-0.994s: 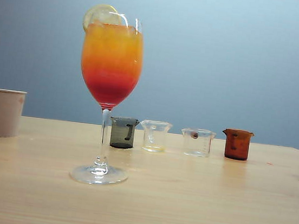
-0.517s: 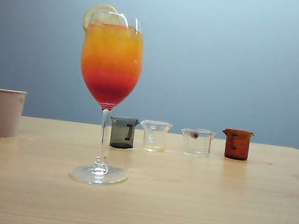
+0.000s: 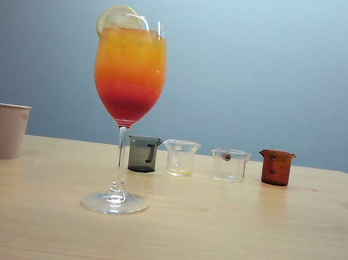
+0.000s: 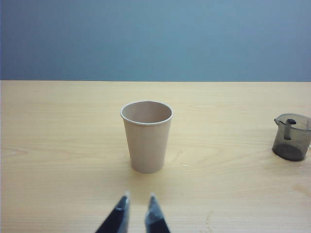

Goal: Pick up the lemon slice from the paper cup on the left and carefully insert it into the rim of the goblet.

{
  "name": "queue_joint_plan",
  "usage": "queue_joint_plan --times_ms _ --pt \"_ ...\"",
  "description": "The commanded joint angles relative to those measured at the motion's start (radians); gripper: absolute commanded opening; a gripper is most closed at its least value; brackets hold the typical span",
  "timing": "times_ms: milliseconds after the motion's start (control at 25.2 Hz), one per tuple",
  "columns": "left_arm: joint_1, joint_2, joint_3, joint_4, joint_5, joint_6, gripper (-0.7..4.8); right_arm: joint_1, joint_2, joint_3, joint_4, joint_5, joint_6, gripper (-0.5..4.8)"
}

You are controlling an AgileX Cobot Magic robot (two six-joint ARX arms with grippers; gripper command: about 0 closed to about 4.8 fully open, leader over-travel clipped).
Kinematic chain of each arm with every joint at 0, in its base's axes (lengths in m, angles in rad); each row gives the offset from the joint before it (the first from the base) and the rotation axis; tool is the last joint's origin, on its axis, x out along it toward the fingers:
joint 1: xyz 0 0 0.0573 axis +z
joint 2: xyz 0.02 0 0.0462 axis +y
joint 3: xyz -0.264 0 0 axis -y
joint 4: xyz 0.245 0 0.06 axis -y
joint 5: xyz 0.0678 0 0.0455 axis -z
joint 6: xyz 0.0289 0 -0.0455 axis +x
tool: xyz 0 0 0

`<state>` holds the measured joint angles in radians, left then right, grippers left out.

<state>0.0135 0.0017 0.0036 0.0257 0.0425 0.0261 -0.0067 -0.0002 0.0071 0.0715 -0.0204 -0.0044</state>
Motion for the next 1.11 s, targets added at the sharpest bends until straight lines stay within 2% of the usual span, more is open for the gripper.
queue_joint_plan --times_ms 40,159,994,1034,1073,1113 --pt "0.002 0.001 0.003 0.013 0.003 0.000 0.52 0.000 0.001 -0.003 0.074 0.000 0.027 -0.05" --pt "0.002 0.001 0.003 0.013 0.003 0.000 0.52 0.000 0.001 -0.003 0.087 0.045 0.067 -0.06" --pt "0.002 0.001 0.003 0.019 -0.006 0.000 0.52 0.000 0.001 -0.003 0.078 0.044 0.064 -0.05" --pt "0.002 0.001 0.003 0.019 -0.005 -0.001 0.45 0.000 0.001 -0.003 0.078 0.044 0.064 -0.05" --pt "0.002 0.001 0.003 0.019 -0.005 0.000 0.02 0.000 0.001 -0.003 0.078 0.044 0.064 -0.05" --pt "0.002 0.001 0.003 0.013 -0.004 0.000 -0.06 0.000 0.001 -0.003 0.078 0.044 0.064 -0.05"
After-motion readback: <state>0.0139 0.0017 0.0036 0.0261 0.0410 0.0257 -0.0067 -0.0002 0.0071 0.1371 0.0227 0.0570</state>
